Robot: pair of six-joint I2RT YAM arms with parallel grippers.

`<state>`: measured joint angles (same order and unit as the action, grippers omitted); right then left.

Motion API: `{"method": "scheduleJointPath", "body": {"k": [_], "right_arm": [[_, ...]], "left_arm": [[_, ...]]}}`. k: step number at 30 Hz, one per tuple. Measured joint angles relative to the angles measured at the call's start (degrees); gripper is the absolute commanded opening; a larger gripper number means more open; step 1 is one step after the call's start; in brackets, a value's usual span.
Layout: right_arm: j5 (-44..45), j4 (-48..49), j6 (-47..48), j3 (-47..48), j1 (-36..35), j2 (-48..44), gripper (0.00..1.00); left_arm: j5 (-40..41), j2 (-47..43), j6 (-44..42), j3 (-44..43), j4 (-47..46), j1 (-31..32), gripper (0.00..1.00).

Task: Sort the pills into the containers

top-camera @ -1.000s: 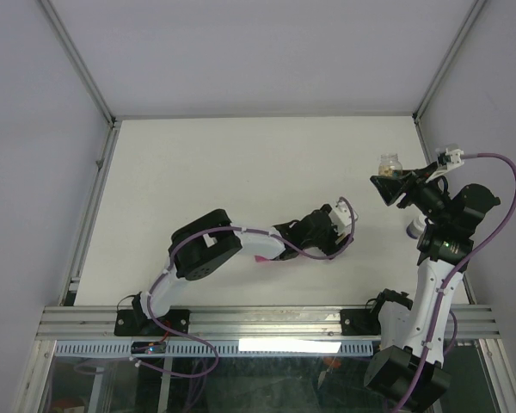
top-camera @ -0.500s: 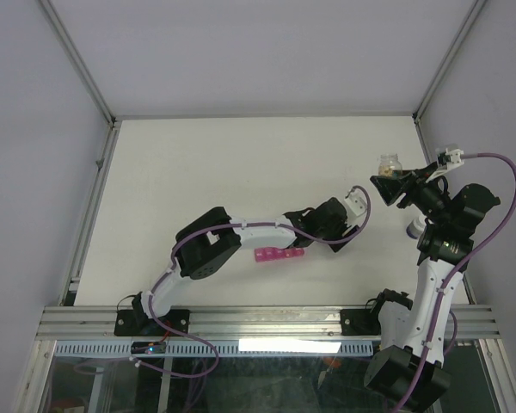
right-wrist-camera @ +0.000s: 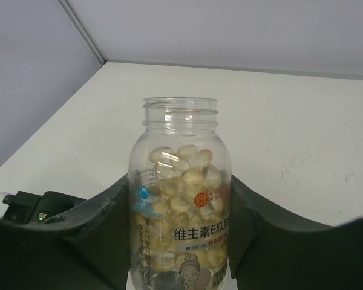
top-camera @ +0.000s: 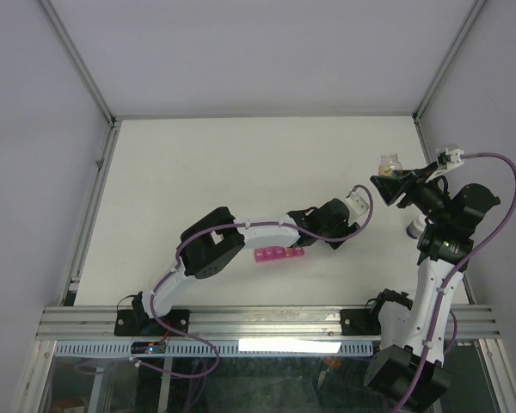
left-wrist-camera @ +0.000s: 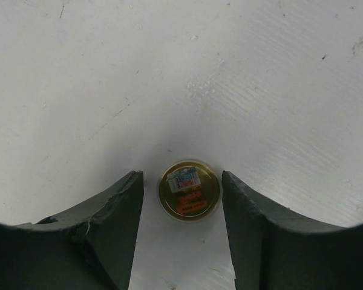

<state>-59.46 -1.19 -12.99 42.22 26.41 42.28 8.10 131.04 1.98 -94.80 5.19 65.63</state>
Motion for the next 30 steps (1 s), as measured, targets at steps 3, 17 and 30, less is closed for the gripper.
{"method": "scheduleJointPath", "body": {"k": [3, 17, 30], "right_arm": [[0.0, 0.0, 0.0, 0.0, 0.0, 0.11, 0.0], [0.0, -0.02, 0.22, 0.0, 0.0, 0.15, 0.0], [-1.03, -0.07, 1.44, 0.0, 0.02, 0.11, 0.0]], "left_arm": [[0.0, 0.0, 0.17, 0.0, 0.13, 0.0, 0.41], [-0.63, -4.04, 2.99, 5.16, -0.15, 0.02, 0.29], [-3.61, -28.04, 9.88, 29.88, -11.04, 0.02, 0.29]]}}
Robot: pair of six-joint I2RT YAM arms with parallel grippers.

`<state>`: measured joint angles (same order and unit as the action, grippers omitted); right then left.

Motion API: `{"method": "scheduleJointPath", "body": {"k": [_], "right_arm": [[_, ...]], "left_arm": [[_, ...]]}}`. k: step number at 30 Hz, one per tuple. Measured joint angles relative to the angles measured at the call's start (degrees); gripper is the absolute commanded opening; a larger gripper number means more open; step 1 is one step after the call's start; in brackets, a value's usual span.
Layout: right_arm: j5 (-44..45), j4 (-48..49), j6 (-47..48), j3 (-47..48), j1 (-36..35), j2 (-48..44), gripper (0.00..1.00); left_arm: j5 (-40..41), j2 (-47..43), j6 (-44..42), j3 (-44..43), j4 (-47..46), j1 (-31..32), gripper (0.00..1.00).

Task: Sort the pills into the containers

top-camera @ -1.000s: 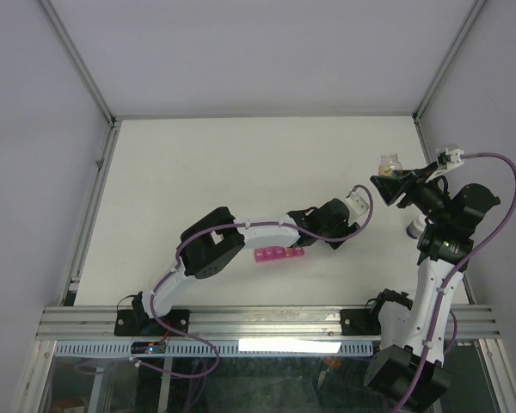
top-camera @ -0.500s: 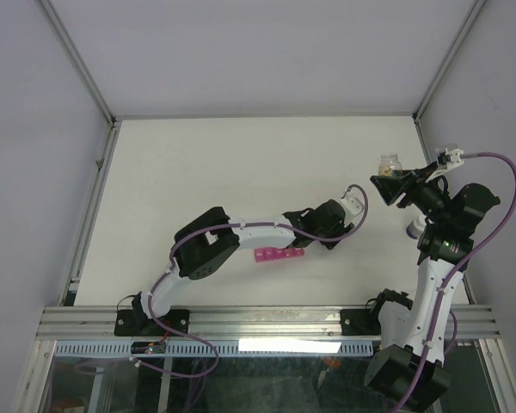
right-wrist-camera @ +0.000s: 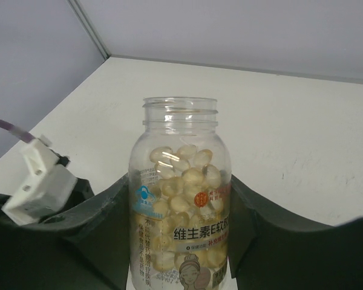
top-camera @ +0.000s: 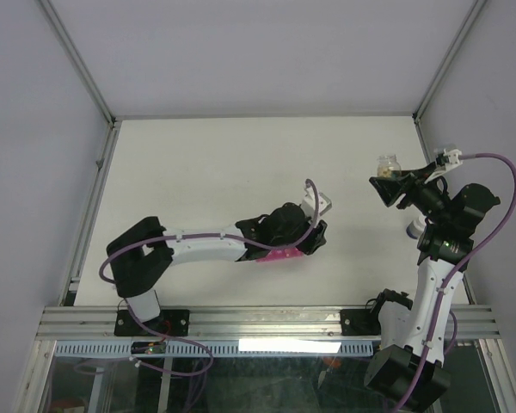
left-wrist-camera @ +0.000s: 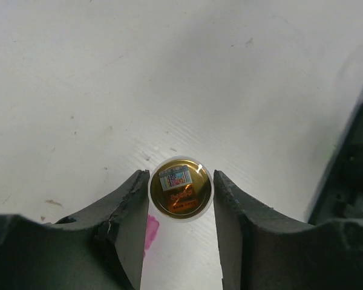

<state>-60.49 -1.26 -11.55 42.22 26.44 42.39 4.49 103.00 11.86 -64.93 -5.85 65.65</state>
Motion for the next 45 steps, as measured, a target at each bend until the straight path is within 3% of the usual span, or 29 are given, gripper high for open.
{"method": "scheduleJointPath", "body": {"k": [6, 9, 16, 21, 28, 45], "right_arm": [[-4.2, 0.35, 0.63, 0.0, -0.09, 0.39, 0.0], [-8.41, 1.88, 1.4, -0.24, -1.79, 1.49, 0.0], [-12.5, -4.04, 17.22, -1.25, -18.18, 0.52, 0.0], [-12.74, -11.34, 30.18, -1.64, -26.82, -1.49, 0.0], [-8.33, -19.02, 41.35, -1.64, -34.23, -1.68, 0.0], [-4.39, -22.82, 46.03, -1.64, -38.95, -2.78, 0.0]], "left_arm": [[-3.91, -16.28, 3.89, 12.7, -6.49, -0.22, 0.29], [-11.06, -25.64, 7.56, 18.34, -10.6, -2.58, 0.29], [-28.59, -37.7, 22.08, 26.29, -23.56, -16.22, 0.28], [-36.68, -38.01, 30.32, 26.45, -30.32, -17.7, 0.28], [-38.23, -34.18, 34.69, 26.45, -34.73, -17.73, 0.28], [-28.28, -27.98, 36.28, 25.03, -39.8, -15.98, 0.28]]}}
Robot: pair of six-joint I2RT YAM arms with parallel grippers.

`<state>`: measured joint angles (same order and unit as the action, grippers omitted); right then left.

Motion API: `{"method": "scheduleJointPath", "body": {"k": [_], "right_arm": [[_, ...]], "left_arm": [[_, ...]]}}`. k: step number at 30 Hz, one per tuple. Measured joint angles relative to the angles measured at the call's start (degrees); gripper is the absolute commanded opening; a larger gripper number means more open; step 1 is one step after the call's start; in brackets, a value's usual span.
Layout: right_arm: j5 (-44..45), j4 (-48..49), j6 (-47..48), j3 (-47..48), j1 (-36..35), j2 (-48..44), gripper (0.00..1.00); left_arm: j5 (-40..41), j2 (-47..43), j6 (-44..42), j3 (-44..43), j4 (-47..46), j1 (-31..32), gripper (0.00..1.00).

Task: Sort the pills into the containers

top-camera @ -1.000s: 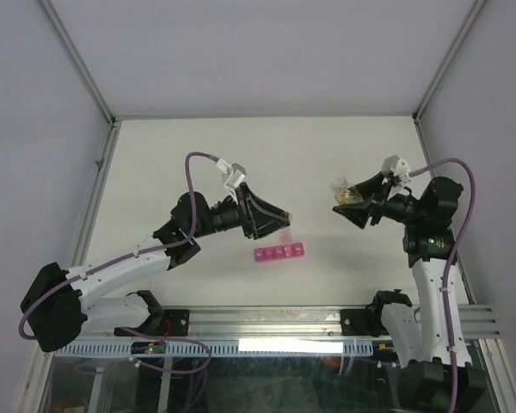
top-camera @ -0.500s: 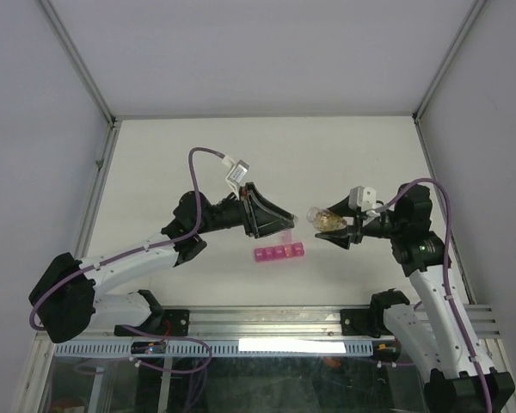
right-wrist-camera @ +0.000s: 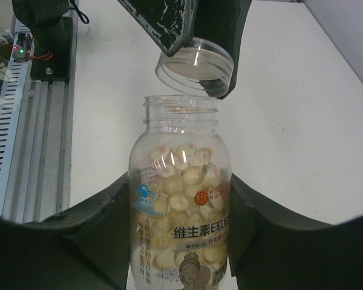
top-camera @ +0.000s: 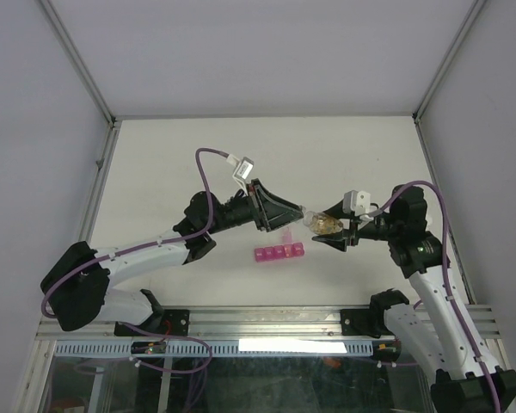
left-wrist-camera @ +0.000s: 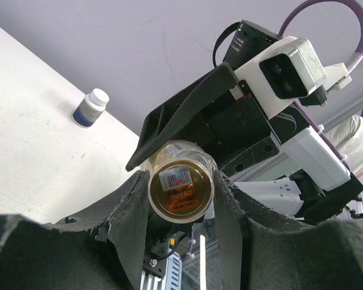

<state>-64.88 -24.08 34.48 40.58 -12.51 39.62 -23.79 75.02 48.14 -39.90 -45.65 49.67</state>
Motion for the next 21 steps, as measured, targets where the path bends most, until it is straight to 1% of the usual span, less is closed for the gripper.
{"method": "scheduleJointPath", "body": {"k": [5, 13, 21], "right_arm": [[1.38, 0.02, -0.02, 0.0, -1.01, 0.44, 0.0], [4.0, 0.02, -0.04, 0.0, -2.12, 1.27, 0.0], [7.02, -0.31, -0.46, 0.24, -2.78, 2.16, 0.0]], "left_arm": [[2.14, 1.49, -0.09, -0.81, -0.37, 2.16, 0.28], [4.68, 1.95, -0.94, -1.2, -0.2, 3.39, 0.28], [10.34, 2.34, -4.48, -2.75, 4.61, 5.73, 0.27]]}}
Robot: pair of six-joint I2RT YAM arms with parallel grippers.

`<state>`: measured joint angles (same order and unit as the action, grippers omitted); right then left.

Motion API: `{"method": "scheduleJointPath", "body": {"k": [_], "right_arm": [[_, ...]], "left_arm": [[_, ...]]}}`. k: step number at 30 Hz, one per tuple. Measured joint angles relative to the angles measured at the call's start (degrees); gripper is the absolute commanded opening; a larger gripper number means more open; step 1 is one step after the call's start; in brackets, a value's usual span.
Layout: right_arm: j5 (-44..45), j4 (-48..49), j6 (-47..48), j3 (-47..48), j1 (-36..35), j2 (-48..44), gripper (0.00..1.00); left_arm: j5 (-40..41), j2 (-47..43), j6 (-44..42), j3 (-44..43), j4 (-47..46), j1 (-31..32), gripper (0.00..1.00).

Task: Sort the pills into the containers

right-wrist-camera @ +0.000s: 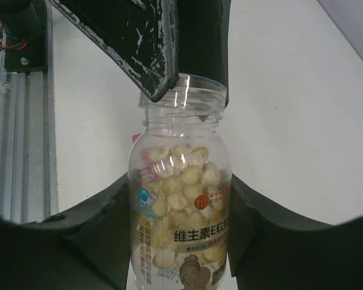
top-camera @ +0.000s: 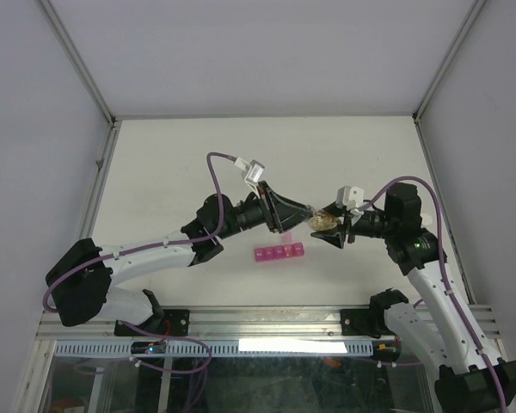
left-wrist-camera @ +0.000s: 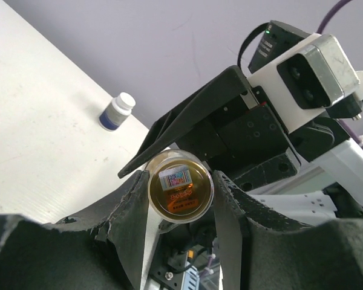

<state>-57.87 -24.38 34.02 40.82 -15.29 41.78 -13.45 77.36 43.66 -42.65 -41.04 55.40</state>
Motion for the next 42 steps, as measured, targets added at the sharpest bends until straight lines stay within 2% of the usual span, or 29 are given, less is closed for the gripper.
{"method": "scheduleJointPath", "body": {"k": [15, 28, 36, 42], "right_arm": [[6.27, 0.02, -2.51, 0.44, -0.46, 1.03, 0.0], [7.8, -1.22, -2.23, 0.76, -1.05, 0.92, 0.0], [5.27, -2.54, -3.23, 1.07, -0.26, 0.63, 0.0], [-0.63, -3.32, -5.79, 1.07, 2.21, 0.66, 0.0]], "left_arm": [[10.05, 0.0, -7.13, -5.01, 10.34, 3.19, 0.26], [11.26, -0.13, -7.8, -7.61, 16.55, 3.67, 0.25], [5.68, -0.13, -10.14, -8.11, 17.25, 2.6, 0.22], [-1.97, -0.09, -19.04, -9.92, 18.69, 1.53, 0.22]]}}
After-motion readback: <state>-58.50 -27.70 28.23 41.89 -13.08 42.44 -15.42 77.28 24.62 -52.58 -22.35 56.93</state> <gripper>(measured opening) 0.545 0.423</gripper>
